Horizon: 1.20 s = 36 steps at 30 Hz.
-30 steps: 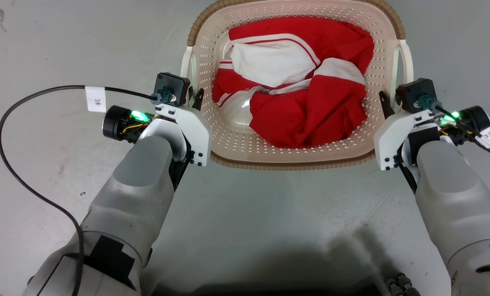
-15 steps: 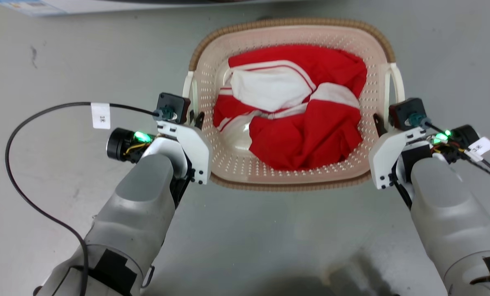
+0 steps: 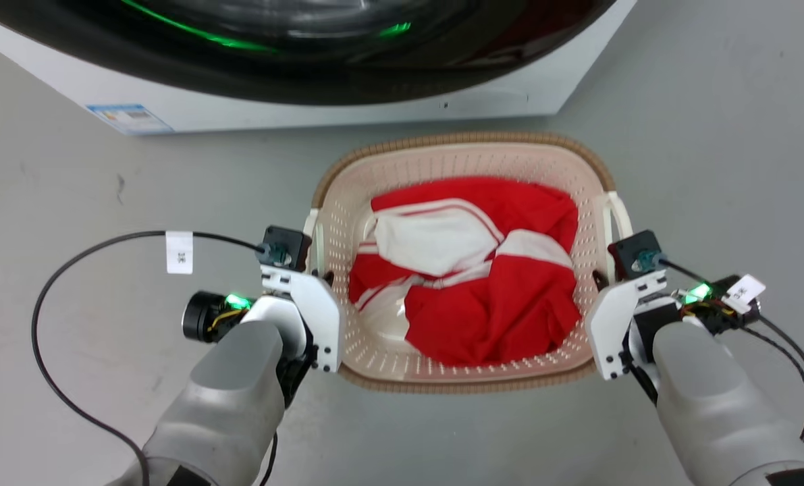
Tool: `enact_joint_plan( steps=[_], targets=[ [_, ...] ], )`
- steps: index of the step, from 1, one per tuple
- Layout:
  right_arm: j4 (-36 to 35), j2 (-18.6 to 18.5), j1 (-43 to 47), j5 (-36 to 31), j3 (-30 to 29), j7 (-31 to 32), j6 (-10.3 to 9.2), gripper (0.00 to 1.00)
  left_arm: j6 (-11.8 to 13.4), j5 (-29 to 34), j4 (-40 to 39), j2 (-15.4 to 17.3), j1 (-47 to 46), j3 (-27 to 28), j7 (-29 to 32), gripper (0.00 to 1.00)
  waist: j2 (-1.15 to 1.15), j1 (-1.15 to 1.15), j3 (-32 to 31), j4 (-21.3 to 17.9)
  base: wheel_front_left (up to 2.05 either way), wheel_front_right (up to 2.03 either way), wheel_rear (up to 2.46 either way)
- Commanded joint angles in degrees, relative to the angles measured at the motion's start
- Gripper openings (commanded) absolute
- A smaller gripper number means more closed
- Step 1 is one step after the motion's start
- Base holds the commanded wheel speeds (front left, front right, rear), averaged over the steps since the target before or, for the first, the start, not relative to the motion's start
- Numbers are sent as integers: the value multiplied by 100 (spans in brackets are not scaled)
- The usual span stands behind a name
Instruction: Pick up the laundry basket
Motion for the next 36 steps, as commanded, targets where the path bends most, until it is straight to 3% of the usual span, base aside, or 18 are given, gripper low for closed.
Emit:
enact_joint_plan(
  steps=[1,21,36],
  targets=[
    [-22,24,64,29,108,20,-2,0,-57,-29,-55,0,110,-82,55,0,0,0,-353,49,0,0,0],
    [-26,51,900,1673,1963,756,6,0,-61,-957,-321,255,914,-787,1121,0,0,0,-2119,132,0,0,0],
    [-100,-7,1305,2931,3199,1430,8,0,-61,-1476,-361,346,1295,-1218,1599,0,0,0,-2832,132,0,0,0]
  ],
)
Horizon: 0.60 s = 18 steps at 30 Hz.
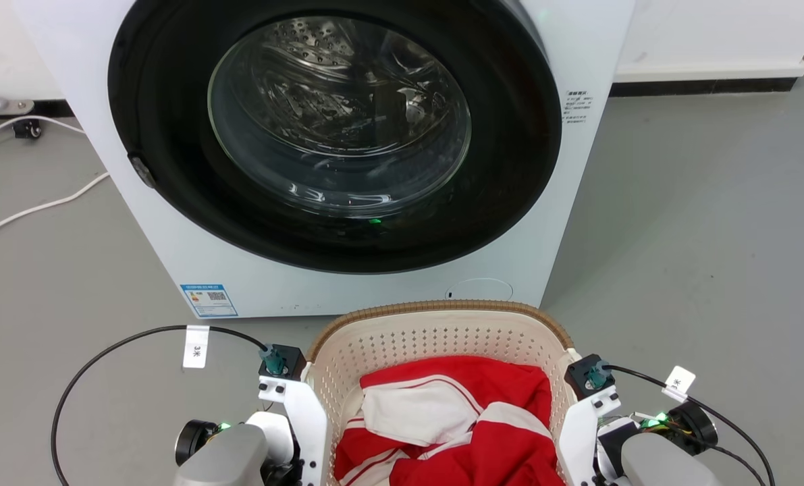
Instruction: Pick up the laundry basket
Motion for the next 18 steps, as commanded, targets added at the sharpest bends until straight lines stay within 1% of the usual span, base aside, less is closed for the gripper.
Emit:
enact_joint_plan(
  steps=[1,12,18],
  targets=[
    [-83,-21,60,85,150,32,20,0,-67,-36,-43,-31,27,-52,-10,0,-1,1,-40,-12,0,0,0],
    [-267,-194,106,832,907,300,20,0,-63,-260,104,-57,87,-233,95,0,-1,1,-165,-37,0,0,0],
    [-293,-241,70,1097,1171,337,24,0,-62,-335,143,-50,65,-301,79,0,-1,1,-170,-34,0,0,0]
  ],
)
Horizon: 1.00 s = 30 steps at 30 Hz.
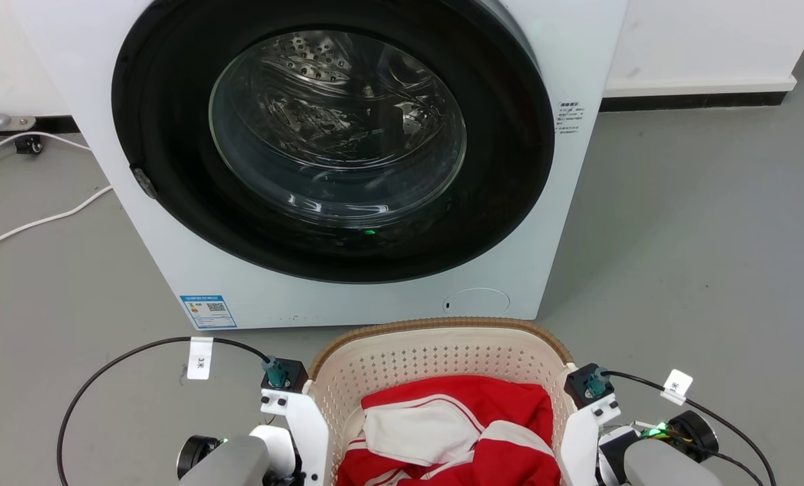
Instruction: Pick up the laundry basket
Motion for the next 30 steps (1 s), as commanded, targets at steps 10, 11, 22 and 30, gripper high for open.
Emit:
enact_joint_plan(
  steps=[10,11,22,30],
  targets=[
    [4,-40,-59,398,433,3,31,0,-55,-138,5,-32,-26,-139,-66,0,0,0,-9,7,0,0,0],
    [8,-41,-67,429,465,-4,31,0,-55,-143,8,-31,-35,-151,-73,0,0,0,-9,8,0,0,0],
    [70,-45,-159,749,785,-60,32,0,-55,-278,27,-9,-111,-283,-134,0,0,0,12,-8,0,0,0],
    [113,-31,-189,933,965,-103,34,0,-55,-357,43,0,-145,-371,-160,0,0,0,20,-21,0,0,0]
  ],
)
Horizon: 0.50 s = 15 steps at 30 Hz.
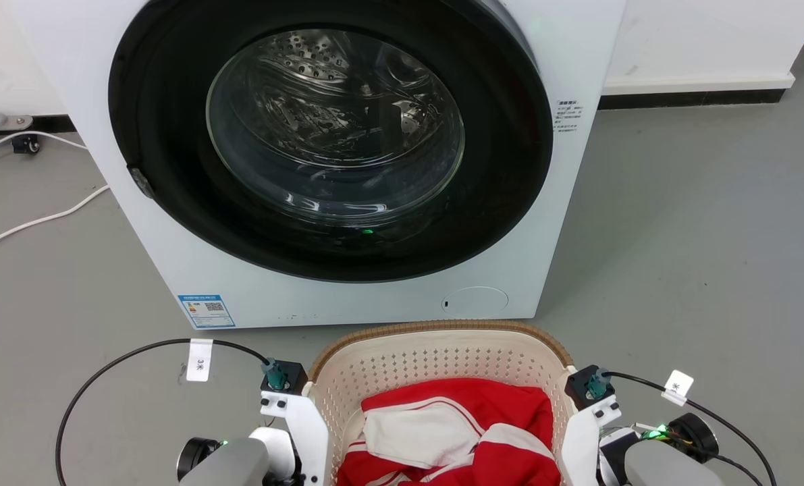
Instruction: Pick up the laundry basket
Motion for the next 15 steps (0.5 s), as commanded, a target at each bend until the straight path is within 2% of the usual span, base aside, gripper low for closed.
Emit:
enact_joint_plan(
  steps=[1,15],
  targets=[
    [-7,23,-66,-7,72,-23,49,0,-55,-3,-24,-2,-114,-27,-65,0,0,0,0,-2,0,0,0],
    [52,15,-116,272,316,-87,55,0,-56,-122,21,-22,-170,-169,-110,0,0,0,9,-9,0,0,0]
  ],
)
